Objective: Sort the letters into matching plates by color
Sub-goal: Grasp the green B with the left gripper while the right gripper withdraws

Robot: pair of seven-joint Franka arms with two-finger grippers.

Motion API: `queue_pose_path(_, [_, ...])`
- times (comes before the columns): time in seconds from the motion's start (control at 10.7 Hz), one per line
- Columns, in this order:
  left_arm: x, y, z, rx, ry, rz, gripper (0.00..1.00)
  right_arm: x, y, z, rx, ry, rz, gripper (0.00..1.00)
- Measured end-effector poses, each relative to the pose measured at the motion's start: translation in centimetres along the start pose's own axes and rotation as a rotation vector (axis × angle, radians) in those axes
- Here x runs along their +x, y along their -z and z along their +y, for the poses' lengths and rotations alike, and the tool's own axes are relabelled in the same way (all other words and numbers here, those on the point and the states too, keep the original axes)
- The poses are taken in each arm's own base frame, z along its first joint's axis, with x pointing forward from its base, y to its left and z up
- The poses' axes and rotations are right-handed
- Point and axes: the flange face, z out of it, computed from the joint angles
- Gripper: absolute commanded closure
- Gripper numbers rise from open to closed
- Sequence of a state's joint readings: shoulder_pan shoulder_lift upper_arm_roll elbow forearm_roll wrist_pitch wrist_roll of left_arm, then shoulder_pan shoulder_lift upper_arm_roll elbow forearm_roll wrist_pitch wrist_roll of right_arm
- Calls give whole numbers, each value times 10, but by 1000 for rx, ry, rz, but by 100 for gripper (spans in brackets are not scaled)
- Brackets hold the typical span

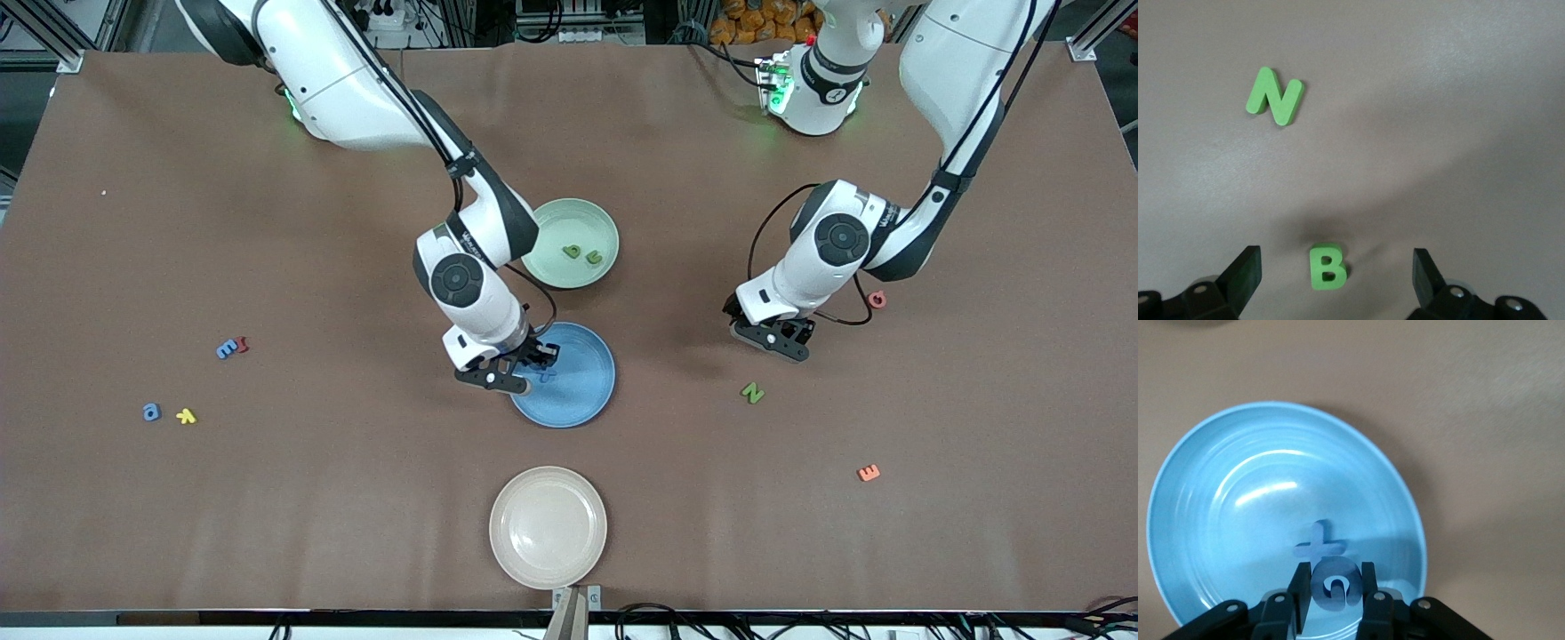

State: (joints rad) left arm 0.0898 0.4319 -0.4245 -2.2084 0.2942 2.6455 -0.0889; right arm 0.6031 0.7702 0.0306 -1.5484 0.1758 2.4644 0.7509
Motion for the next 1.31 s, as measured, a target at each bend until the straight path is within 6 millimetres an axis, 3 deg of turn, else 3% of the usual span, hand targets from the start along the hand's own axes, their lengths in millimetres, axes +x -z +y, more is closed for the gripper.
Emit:
queue_pose_path(0.19, [0,-9,-1,-10,5,-12,0,-1,-4,-3,-1,-5,1,0])
queue_pose_path(0.47, [-6,-20,-8,-12,18,-49,0,19,2,13,-48,111,-13,0])
queue_pose_path(0.65, [-7,-21,-8,-12,37,-55,0,39,17,23,-79,149,-41,0])
queue_pose_path(0.75, [-7,-21,-8,-12,43,-55,15,54,28,32,-82,171,-47,0])
queue_pose_path(0.84, [-8,-22,-9,-12,47,-59,99,70,42,47,-88,193,-58,0])
queue_pose_path(1.12, [-12,-29,-6,-15,135,-79,100,118,90,105,-97,298,-102,0])
queue_pose_path(1.31, [-10,-28,-2,-14,173,-75,100,148,121,156,-99,357,-136,0])
